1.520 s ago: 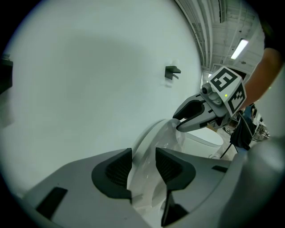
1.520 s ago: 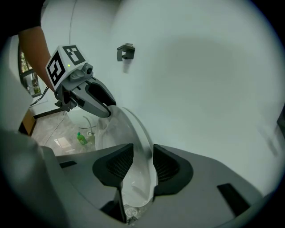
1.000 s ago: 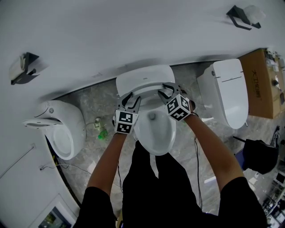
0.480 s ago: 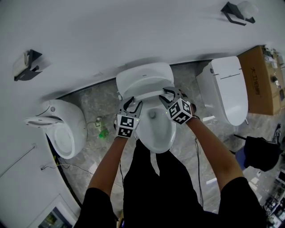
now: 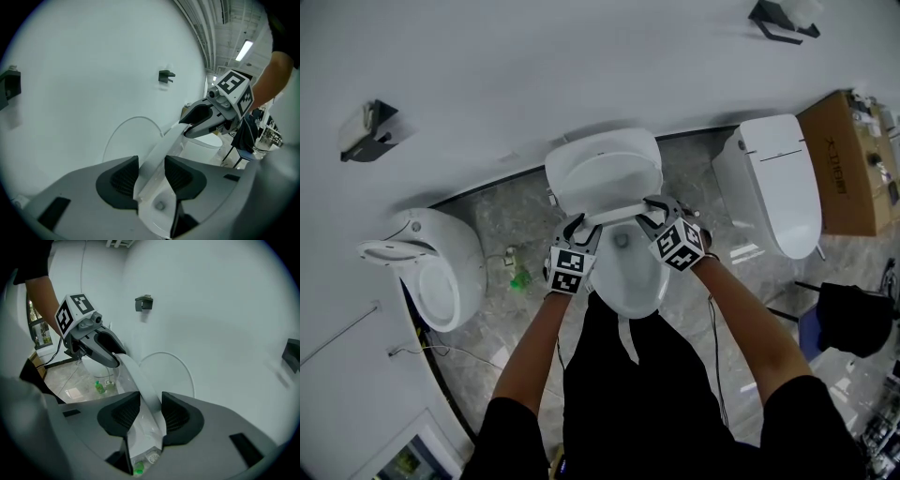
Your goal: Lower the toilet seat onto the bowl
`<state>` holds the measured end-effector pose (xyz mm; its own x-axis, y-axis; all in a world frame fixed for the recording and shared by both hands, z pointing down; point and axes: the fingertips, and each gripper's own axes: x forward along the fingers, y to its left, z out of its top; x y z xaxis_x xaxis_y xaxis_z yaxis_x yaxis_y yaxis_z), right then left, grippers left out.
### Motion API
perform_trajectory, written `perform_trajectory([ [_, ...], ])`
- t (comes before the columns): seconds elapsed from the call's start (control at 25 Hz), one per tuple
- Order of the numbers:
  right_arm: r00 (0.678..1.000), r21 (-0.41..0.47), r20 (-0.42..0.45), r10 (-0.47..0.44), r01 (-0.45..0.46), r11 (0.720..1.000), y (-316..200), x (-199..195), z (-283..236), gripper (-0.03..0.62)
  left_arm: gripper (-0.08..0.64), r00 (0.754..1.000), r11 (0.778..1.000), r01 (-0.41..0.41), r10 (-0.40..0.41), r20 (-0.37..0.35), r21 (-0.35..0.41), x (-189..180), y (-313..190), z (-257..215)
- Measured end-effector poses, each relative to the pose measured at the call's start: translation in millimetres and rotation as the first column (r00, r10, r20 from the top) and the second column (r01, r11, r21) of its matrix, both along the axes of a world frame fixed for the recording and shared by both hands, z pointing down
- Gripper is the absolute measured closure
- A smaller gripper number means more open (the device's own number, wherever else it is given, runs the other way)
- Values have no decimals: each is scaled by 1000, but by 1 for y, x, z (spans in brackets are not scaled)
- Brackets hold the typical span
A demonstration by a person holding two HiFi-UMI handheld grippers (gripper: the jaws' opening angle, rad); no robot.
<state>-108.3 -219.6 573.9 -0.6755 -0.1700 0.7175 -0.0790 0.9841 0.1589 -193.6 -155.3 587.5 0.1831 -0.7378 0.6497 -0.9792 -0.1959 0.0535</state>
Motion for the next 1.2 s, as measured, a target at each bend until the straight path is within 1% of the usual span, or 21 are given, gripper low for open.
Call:
perform_trajectory([
  [0.12,1000,-10,6,-3,3,1000,15,10,1,437,376,1000,1000,4,-4,-5,-27,9,13,3],
  [0.32,1000,-33,-6,-26,26,999,43,31,4,434,373,1000,999,11,-11,11,-33,31,40,6],
  [0.44,1000,-45,0,-1,1,999,62,49,8,425,368,1000,999,-12,13,22,-42,48,58,12],
  [0.56,1000,-39,3,21,-21,999,81,64,12,423,359,999,997,-30,32,26,-76,64,76,18],
  [0.72,1000,-43,-17,-2,2,999,104,81,20,423,354,997,990,-57,62,44,-125,81,100,27],
  [0.84,999,-37,-41,-20,18,999,118,92,25,422,348,996,989,-73,80,47,-132,93,113,32],
  [1.08,998,0,-58,-21,21,1000,141,106,37,416,339,994,988,-90,98,56,-127,108,136,43],
  [1.2,995,12,-98,-33,35,999,157,119,48,413,334,989,981,-120,132,69,-153,121,152,53],
])
